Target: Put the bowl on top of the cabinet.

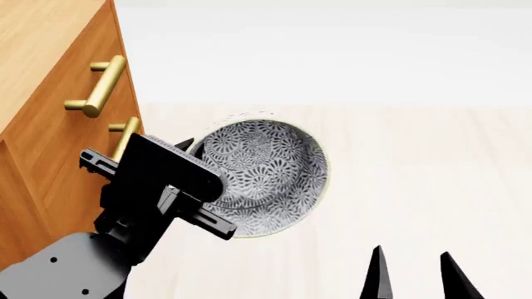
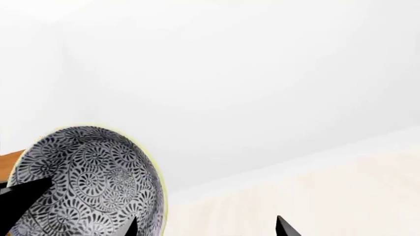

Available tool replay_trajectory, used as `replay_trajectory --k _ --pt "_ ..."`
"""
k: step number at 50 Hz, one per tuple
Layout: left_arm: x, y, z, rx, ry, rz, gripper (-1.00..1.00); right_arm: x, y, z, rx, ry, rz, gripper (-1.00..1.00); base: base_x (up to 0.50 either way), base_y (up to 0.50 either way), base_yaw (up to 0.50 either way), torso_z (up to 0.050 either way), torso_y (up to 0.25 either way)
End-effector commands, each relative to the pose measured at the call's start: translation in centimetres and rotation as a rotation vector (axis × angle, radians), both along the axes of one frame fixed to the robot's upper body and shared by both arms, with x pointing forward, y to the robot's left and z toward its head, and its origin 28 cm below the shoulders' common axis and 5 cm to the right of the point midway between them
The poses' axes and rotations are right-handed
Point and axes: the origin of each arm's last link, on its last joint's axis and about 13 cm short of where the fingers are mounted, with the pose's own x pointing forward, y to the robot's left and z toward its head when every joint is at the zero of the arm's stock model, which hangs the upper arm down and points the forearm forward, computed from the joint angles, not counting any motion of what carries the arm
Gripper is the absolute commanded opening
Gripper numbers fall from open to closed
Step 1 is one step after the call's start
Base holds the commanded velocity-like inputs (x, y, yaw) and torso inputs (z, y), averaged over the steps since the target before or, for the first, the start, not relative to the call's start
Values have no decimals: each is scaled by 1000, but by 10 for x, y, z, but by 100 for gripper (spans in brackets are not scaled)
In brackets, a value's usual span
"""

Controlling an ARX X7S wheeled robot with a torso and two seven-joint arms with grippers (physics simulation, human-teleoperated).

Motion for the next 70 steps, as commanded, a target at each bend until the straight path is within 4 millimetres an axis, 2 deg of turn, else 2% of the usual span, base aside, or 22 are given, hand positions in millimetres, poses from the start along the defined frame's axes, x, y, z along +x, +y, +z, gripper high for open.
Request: replay_trajectory --k 1,3,4,10,17,22,27,31,34,36,37,43,54,58,65,70 --pt "3 -5 37 100 -45 48 -100 -5 -6 -12 59 -5 -31 100 0 0 0 0 0" --pt "3 -5 37 100 -45 48 -100 -5 -6 -12 59 -5 -31 100 0 0 0 0 0" --pt "6 -6 44 110 -34 63 -100 -3 -7 -12 63 -2 -29 100 0 0 0 0 0" --pt "6 -11 57 137 -53 62 -100 -3 -8 -11 66 -5 -27 100 0 0 0 0 0" --pt "0 -20 75 191 -61 18 -100 -4 -7 -11 70 -9 -23 100 0 0 0 0 1" --pt "-9 -30 106 252 -6 -76 -100 -3 -6 -12 65 -6 -15 100 0 0 0 0 0" --pt "-15 -36 127 252 48 -149 -100 -3 -5 -12 62 -3 -8 100 0 0 0 0 0" --pt "-12 -36 142 255 64 -139 -100 -4 -6 -11 66 -5 -9 100 0 0 0 0 0" --pt "-12 -36 142 255 64 -139 -100 -4 -6 -11 66 -5 -9 100 0 0 0 0 0" --pt "-6 -40 162 246 91 -136 -100 -4 -5 -11 62 -8 -8 100 0 0 0 0 0" --pt "-5 -40 162 246 91 -136 -100 -4 -5 -11 62 -8 -8 100 0 0 0 0 0" --pt "-1 -42 188 175 119 -107 -100 -6 -6 -9 68 -14 -6 100 0 0 0 2 2" --pt "16 -34 228 -37 156 -21 -100 -7 -7 -8 73 -19 -4 100 0 0 0 0 0" --pt "20 -31 233 -81 175 21 -100 -8 -7 -8 76 -22 -3 100 0 0 0 0 0" --pt "29 -21 250 -286 237 120 -100 -8 -8 -8 78 -24 -5 100 0 0 0 0 0" --pt "32 -13 257 -357 261 179 -100 -7 -8 -8 79 -20 -3 100 0 0 0 0 2"
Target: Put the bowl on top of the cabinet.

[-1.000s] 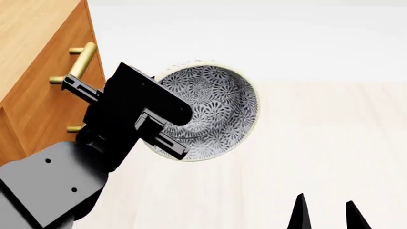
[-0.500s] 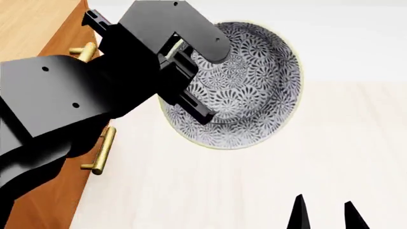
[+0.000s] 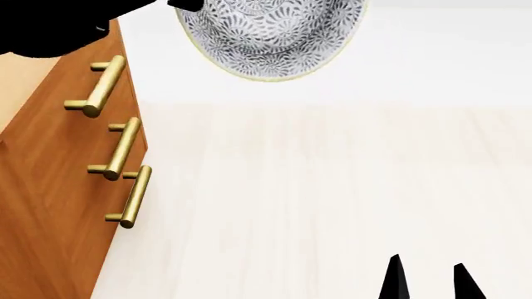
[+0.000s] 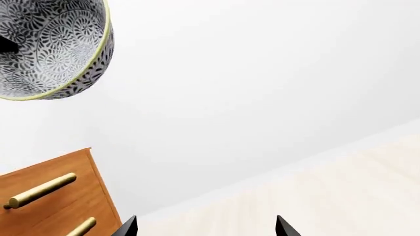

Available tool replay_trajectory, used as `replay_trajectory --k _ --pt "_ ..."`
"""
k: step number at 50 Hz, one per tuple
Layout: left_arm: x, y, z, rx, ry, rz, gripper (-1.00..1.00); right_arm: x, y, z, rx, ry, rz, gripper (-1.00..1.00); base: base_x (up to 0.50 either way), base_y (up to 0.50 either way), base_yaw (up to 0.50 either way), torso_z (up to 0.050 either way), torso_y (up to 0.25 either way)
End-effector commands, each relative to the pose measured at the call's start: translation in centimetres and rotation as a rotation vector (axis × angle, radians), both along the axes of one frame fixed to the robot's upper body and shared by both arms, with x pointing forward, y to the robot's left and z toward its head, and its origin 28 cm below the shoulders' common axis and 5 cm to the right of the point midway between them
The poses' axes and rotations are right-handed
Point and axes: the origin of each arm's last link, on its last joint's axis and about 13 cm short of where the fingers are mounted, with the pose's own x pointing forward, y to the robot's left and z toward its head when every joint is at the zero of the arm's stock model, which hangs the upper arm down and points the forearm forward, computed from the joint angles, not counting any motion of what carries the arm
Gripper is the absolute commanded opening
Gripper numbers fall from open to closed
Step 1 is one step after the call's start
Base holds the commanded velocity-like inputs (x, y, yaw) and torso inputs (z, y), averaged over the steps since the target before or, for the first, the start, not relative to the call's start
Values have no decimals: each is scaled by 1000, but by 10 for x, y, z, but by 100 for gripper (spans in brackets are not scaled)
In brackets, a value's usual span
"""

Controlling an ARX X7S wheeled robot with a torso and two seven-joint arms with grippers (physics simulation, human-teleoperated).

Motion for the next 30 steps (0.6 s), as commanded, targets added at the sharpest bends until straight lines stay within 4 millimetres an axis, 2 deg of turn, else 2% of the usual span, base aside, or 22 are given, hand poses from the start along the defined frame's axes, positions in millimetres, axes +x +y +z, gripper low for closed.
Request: replay_trajectory --k 1,6,11,20,28,30 --pt "7 14 26 -201 68 141 -100 1 0 0 3 2 2 100 0 0 0 0 0" --pt "9 21 36 -317 54 249 -100 1 0 0 2 3 1 100 0 0 0 0 0" --pt "6 26 45 -360 56 255 -100 1 1 0 2 6 3 100 0 0 0 0 0" --pt "8 41 59 -542 73 393 -100 0 2 0 0 7 7 100 0 0 0 0 0" --pt "15 46 72 -554 86 389 -100 4 1 -2 5 21 7 100 0 0 0 0 1" --pt "25 50 78 -613 99 414 -100 11 1 -7 9 43 8 100 0 0 0 0 0"
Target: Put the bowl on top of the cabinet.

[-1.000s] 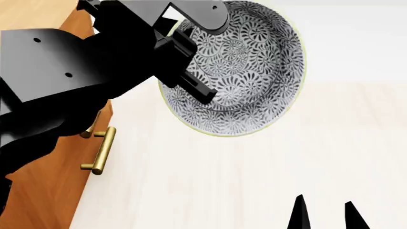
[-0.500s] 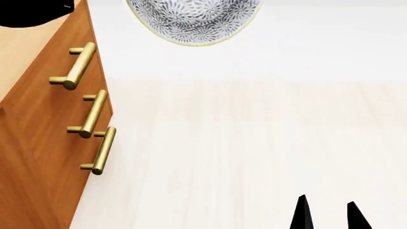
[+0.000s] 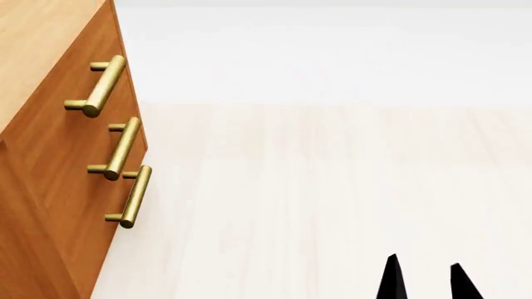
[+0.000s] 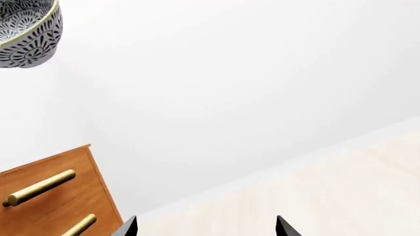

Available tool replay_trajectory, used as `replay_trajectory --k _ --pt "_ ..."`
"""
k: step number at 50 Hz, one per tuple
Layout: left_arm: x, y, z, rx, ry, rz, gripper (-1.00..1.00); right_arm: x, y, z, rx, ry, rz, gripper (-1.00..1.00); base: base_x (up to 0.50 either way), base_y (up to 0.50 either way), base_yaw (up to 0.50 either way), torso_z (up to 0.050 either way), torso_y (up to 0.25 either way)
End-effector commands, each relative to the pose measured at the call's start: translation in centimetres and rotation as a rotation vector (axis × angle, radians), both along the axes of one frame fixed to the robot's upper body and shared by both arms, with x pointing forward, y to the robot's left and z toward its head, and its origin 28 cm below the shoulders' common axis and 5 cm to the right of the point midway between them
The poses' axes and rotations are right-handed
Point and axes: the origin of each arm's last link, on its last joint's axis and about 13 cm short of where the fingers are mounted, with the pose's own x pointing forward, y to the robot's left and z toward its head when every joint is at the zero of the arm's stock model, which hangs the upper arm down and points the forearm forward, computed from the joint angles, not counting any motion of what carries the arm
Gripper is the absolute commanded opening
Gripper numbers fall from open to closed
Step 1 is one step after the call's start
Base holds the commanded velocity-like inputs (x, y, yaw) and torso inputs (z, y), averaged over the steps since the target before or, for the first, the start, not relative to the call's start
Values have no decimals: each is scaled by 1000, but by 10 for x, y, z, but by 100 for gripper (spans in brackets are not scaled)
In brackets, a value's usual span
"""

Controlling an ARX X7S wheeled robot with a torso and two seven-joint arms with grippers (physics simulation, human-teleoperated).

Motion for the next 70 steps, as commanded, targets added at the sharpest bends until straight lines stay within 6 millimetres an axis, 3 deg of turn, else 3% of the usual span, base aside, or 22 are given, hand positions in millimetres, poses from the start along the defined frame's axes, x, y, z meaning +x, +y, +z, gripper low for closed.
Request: replay_trajectory --k 1,19,32,50,70 --pt "14 13 23 -150 15 84 -100 10 0 -6 8 34 7 100 0 0 0 0 0" --pt "15 26 32 -275 34 182 -100 23 -4 -12 2 81 -36 100 0 0 0 1 1" --pt "22 34 23 -309 132 340 -100 27 -4 -15 -10 101 -55 100 0 0 0 0 0" --pt "15 52 35 -331 210 499 -100 31 -2 -16 -25 113 -58 100 0 0 0 0 1" --pt "28 67 9 -428 286 483 -100 33 -2 -18 -46 115 -83 100 0 0 0 0 0"
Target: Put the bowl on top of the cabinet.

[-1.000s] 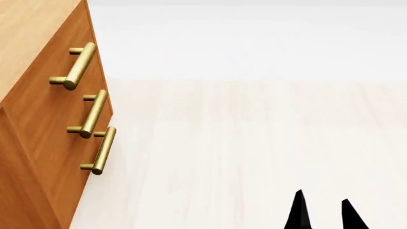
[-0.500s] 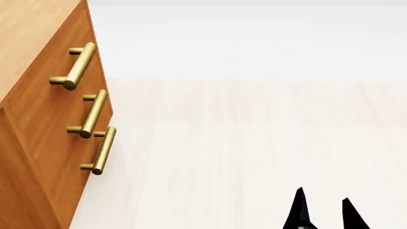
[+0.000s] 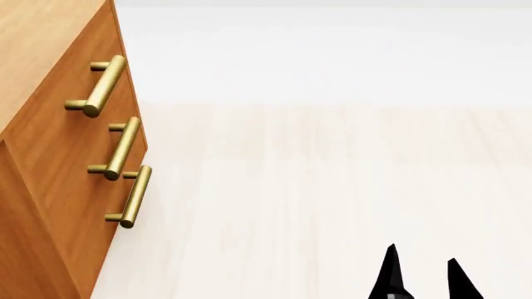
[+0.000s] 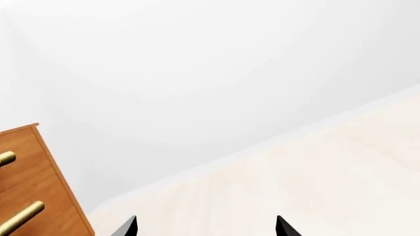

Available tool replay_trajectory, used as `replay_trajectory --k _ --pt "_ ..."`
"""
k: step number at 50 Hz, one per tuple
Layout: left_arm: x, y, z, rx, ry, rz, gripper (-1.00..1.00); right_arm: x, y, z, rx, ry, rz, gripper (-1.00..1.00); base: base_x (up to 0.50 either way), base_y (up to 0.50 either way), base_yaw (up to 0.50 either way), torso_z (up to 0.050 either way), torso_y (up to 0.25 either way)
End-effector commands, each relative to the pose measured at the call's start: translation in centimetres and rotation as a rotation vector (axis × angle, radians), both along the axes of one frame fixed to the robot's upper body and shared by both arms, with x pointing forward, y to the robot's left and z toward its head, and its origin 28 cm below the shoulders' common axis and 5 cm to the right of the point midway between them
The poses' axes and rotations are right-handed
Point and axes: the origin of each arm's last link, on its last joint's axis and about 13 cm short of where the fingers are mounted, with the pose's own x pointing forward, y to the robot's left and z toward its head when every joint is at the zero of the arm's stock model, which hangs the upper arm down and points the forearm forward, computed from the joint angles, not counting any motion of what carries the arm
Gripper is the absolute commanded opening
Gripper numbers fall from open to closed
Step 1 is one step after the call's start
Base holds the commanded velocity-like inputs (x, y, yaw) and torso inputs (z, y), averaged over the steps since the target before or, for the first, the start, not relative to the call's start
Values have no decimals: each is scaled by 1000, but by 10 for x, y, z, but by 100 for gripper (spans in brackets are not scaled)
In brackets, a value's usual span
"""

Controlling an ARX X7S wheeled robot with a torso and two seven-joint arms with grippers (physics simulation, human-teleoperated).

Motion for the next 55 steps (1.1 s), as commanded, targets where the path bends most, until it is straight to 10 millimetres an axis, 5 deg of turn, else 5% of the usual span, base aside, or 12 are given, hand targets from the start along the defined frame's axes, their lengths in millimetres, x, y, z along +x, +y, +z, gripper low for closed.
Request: replay_trajectory --k 1,55 --pt "7 10 -11 -68 7 12 -100 3 1 -2 -17 9 -14 100 0 0 0 0 10" --pt "20 36 -28 -108 30 270 -100 8 4 -6 -46 28 -14 100 0 0 0 0 0"
